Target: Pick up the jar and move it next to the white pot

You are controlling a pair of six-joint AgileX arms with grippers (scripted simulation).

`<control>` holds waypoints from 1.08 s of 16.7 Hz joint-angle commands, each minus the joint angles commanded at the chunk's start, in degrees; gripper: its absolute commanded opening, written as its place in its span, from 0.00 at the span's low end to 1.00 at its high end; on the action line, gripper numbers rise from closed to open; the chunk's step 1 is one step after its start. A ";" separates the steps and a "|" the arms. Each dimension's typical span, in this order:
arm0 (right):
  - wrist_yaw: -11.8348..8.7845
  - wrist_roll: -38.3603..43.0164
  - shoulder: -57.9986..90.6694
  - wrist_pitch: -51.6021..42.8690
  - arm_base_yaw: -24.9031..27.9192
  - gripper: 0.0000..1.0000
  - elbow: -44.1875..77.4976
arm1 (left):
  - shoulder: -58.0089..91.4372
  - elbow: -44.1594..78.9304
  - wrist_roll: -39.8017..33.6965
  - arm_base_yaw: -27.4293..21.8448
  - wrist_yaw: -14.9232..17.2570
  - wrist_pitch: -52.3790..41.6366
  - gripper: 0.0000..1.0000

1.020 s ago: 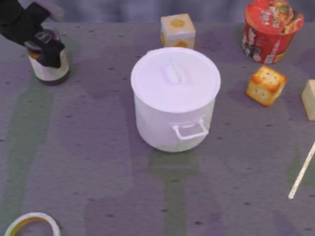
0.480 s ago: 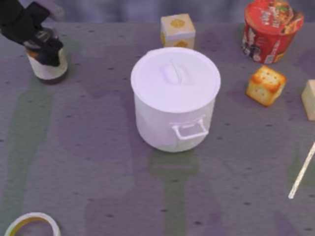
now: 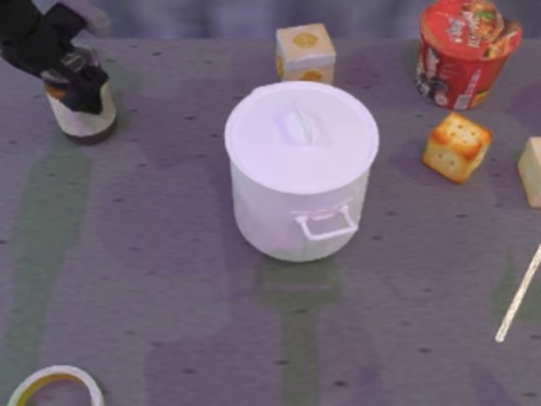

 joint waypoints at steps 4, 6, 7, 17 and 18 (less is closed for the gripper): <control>0.00 0.00 0.00 0.00 0.00 1.00 0.00 | 0.01 0.00 0.10 0.22 -0.03 0.00 0.00; 0.00 0.00 0.00 0.00 0.00 1.00 0.00 | -0.86 -0.87 0.02 0.35 -0.05 0.13 0.00; 0.00 0.00 0.00 0.00 0.00 1.00 0.00 | -2.18 -2.19 -0.04 0.49 -0.08 0.29 0.00; 0.00 0.00 0.00 0.00 0.00 1.00 0.00 | -30.27 -33.37 0.47 1.83 -0.28 2.76 0.00; 0.00 0.00 0.00 0.00 0.00 1.00 0.00 | -31.95 -35.07 0.51 1.94 -0.31 2.90 0.00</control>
